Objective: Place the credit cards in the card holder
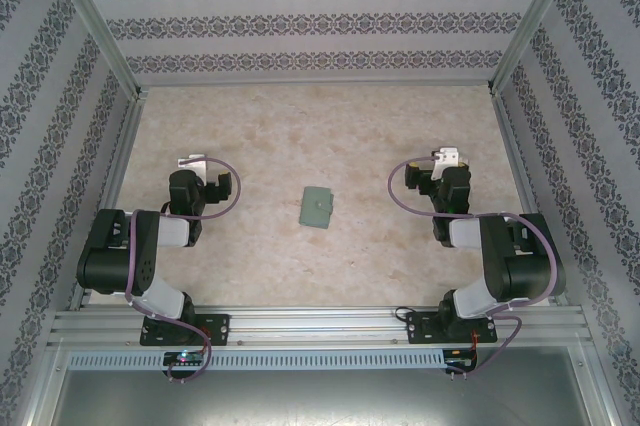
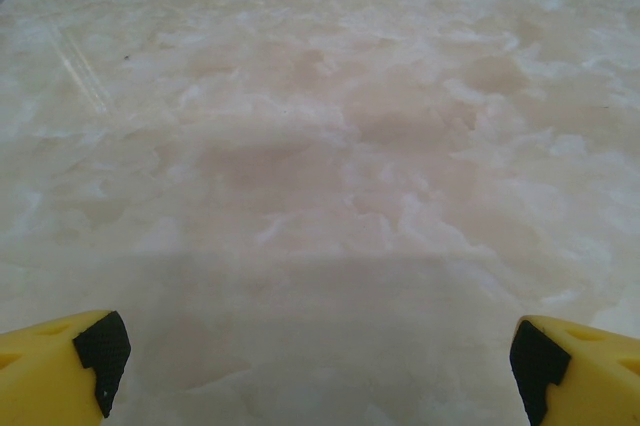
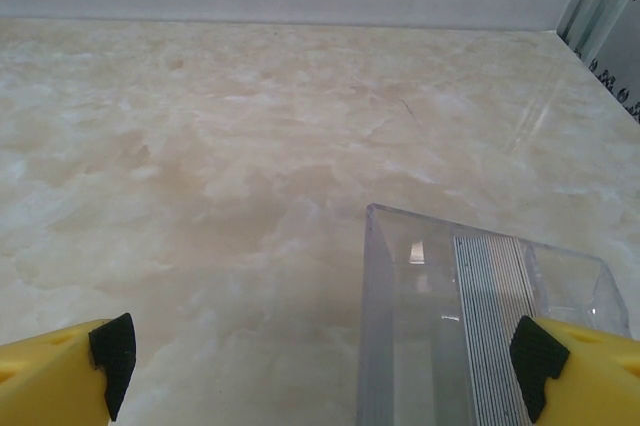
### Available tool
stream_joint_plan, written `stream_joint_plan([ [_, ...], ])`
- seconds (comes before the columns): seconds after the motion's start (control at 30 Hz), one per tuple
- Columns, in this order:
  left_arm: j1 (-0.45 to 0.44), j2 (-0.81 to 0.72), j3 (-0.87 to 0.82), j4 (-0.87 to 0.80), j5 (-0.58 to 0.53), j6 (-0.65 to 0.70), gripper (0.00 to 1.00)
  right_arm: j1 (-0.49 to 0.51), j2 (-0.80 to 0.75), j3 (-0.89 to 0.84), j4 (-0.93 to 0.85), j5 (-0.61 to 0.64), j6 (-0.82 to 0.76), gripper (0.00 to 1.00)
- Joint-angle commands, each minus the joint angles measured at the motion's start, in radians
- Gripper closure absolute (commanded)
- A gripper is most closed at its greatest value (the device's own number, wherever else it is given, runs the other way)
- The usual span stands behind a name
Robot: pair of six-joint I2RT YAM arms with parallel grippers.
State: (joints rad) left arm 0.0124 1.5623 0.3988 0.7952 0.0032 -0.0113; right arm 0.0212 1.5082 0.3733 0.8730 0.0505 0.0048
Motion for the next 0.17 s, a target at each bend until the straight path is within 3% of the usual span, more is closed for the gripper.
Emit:
stream_joint_plan([
  [0.0, -0.011, -0.002, 0.012, 0.041, -0.007, 0.002, 0.0, -0.009, 0.002, 0.019, 0.007, -0.031, 0.023, 0.02],
  [0.13, -0.01, -0.001, 0.012, 0.041, -0.006, 0.002, 0.0, -0.007, 0.0, 0.016, 0.01, -0.031, 0.021, 0.02],
])
